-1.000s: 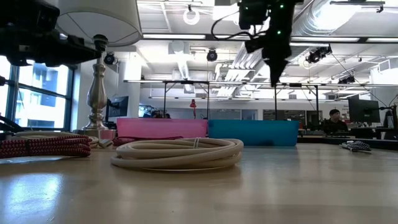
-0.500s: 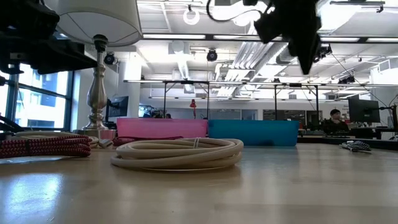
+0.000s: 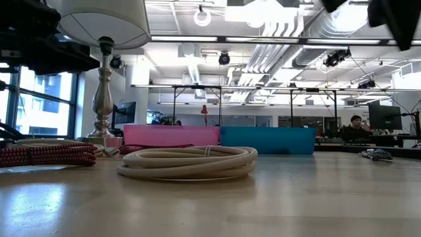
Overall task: Pick & Place USB Port
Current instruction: Put the bottom right large white charger cable into the red bin
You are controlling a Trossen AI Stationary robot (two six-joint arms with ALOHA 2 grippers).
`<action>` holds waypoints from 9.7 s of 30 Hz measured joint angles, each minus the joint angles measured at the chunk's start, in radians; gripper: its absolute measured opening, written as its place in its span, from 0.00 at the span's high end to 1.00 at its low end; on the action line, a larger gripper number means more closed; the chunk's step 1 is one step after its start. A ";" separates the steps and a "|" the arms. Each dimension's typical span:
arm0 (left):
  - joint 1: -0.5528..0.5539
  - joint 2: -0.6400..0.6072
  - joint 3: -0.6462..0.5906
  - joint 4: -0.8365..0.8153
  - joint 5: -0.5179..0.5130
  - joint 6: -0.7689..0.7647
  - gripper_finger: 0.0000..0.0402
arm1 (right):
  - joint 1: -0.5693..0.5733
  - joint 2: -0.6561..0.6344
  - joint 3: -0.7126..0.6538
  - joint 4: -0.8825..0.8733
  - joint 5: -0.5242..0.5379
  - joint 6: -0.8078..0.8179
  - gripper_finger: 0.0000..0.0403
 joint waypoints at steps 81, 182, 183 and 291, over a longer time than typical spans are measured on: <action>0.000 0.028 -0.005 0.420 0.083 -0.090 0.71 | 0.182 0.161 -0.137 0.293 0.388 0.075 0.92; 0.000 1.108 0.618 0.471 0.503 0.093 0.35 | -0.016 0.152 0.111 0.907 0.156 -1.449 0.92; 0.000 1.108 0.618 0.460 0.503 0.105 0.35 | -0.025 0.152 0.111 0.913 0.145 -1.455 0.92; 0.318 1.417 0.618 0.525 -0.783 0.278 0.89 | -0.092 0.125 0.111 0.491 1.031 -1.118 0.65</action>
